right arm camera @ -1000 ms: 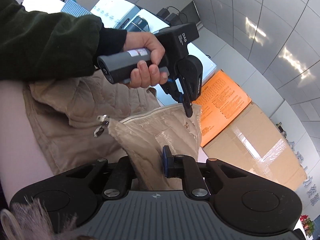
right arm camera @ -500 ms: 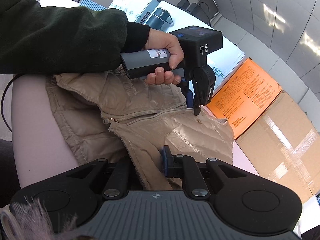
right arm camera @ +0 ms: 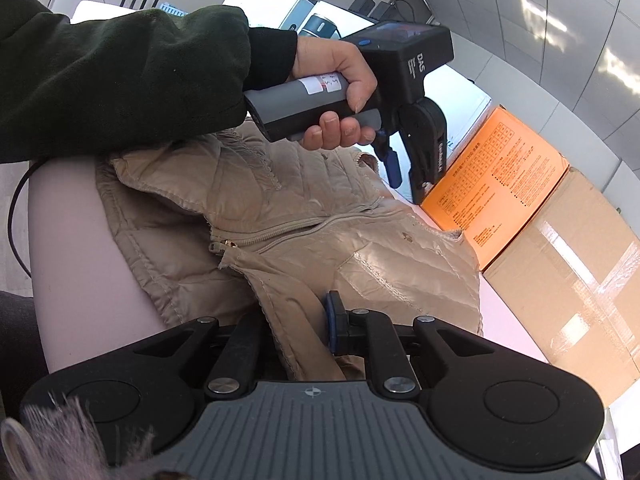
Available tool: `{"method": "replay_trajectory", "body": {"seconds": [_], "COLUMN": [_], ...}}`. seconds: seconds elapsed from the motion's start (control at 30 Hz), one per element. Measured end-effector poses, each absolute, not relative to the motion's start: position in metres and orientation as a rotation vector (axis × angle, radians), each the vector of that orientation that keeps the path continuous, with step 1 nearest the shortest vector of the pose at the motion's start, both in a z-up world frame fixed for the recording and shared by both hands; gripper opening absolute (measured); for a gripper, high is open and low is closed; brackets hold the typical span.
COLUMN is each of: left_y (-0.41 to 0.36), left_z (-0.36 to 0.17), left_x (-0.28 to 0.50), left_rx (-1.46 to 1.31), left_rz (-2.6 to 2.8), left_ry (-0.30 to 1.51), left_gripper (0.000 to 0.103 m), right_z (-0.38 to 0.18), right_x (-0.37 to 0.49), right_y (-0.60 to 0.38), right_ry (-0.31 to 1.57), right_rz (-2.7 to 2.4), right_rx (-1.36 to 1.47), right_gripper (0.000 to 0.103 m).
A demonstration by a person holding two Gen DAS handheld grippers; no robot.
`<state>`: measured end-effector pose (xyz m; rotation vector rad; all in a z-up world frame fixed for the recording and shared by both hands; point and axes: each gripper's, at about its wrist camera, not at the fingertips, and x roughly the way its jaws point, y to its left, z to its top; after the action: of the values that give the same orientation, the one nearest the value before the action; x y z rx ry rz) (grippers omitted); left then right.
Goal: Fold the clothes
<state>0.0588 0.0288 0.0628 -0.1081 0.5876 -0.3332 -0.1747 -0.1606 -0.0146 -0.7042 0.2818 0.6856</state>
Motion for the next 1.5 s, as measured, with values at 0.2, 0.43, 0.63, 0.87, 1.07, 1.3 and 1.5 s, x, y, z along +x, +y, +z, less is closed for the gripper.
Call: {"method": "replay_trajectory", "body": {"seconds": [0.2, 0.43, 0.63, 0.87, 1.07, 1.3, 1.5], "left_y": [0.007, -0.032, -0.036, -0.033, -0.035, -0.037, -0.036], "left_z": [0.054, 0.02, 0.013, 0.011, 0.01, 0.01, 0.009], "left_x": [0.057, 0.064, 0.061, 0.062, 0.064, 0.063, 0.064], "left_rx": [-0.116, 0.188, 0.263, 0.25, 0.251, 0.261, 0.259], "left_rz": [-0.466, -0.308, -0.298, -0.304, -0.308, -0.303, -0.3], "left_ry": [0.597, 0.702, 0.695, 0.704, 0.707, 0.703, 0.704], "left_gripper": [0.075, 0.077, 0.081, 0.083, 0.083, 0.085, 0.087], "right_z": [-0.012, -0.008, 0.02, 0.049, 0.035, -0.007, -0.015], "right_x": [-0.17, -0.171, -0.169, -0.135, -0.057, 0.008, 0.039], "right_y": [-0.167, -0.17, -0.199, -0.26, -0.315, -0.363, -0.361], "right_ry": [0.294, 0.297, 0.326, 0.391, 0.566, 0.569, 0.646], "right_rz": [0.72, 0.734, 0.797, 0.741, 0.784, 0.847, 0.781], "right_rx": [-0.653, -0.634, -0.452, -0.046, 0.48, 0.992, 0.951], "right_gripper": [0.012, 0.015, 0.06, 0.073, 0.085, 0.093, 0.093]}}
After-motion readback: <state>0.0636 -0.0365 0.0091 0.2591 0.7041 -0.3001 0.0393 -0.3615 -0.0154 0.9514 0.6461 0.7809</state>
